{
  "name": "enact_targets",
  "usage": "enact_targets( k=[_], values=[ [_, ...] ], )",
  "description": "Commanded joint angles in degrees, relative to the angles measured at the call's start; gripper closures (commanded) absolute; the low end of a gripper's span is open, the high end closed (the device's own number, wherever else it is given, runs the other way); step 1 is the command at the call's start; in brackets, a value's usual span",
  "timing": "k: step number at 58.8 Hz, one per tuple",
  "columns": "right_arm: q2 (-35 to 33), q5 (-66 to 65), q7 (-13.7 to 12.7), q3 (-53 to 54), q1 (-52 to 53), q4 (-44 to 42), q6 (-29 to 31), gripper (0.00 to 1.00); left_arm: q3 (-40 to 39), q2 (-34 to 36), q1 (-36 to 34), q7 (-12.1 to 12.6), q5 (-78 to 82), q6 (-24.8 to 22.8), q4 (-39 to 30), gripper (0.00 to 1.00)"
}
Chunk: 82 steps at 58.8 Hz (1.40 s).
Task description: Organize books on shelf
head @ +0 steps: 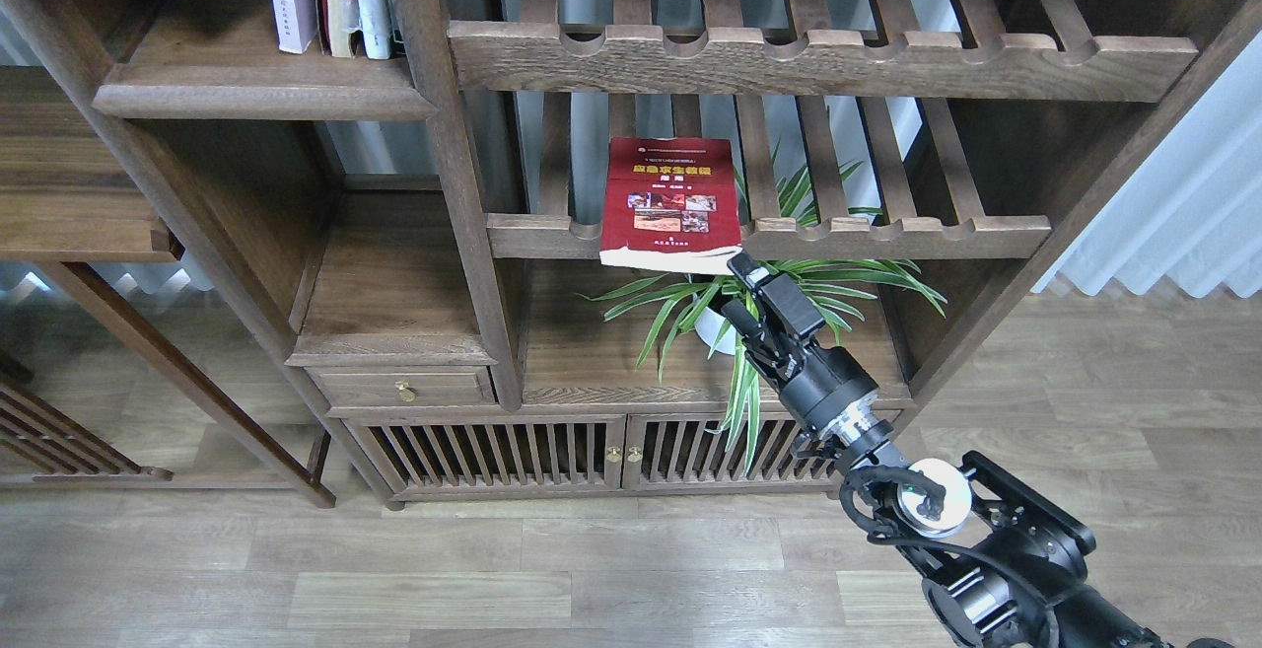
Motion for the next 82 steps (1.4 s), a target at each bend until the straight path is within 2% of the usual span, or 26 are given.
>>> enact_targets(
  k=[1,16,23,56,66,71,82],
  values=[
    [0.08,0.00,0.00,0.07,0.18,-0.01,0.00,0.01,-0.04,-0.83,0.15,-3.46,2.31,0.00,1.00,1.00],
    [0.08,0.44,0.00,0.16,0.35,-0.01,0.00,0.01,0.05,-1.71,1.64,-9.26,4.24,0.00,2.06,1.00],
    [0.08,0.44,0.00,0.16,0.35,-0.01,0.00,0.01,0.14,-2.23,2.87,-10.76,4.33,0.00,2.59,1.00],
    [0.08,0.61,0.00,0.95,0.18,-0.01,0.00,0.01,0.14,-6.54,3.22,-9.44,4.24,0.00,6.98,0.96],
    [0.17,0.53,0.00,0.95,0.18,-0.01,0.00,0.01,0.05,-6.98,2.87,-9.44,4.24,0.00,7.16,0.92],
    [0.17,0.61,0.00,0.95,0.09,-0.01,0.00,0.01,0.14,-6.98,2.70,-9.44,4.24,0.00,7.07,0.85],
    [0.08,0.61,0.00,0.95,0.09,0.08,0.00,0.01,0.40,-6.89,2.61,-9.35,4.24,0.00,7.07,0.78]
  ],
)
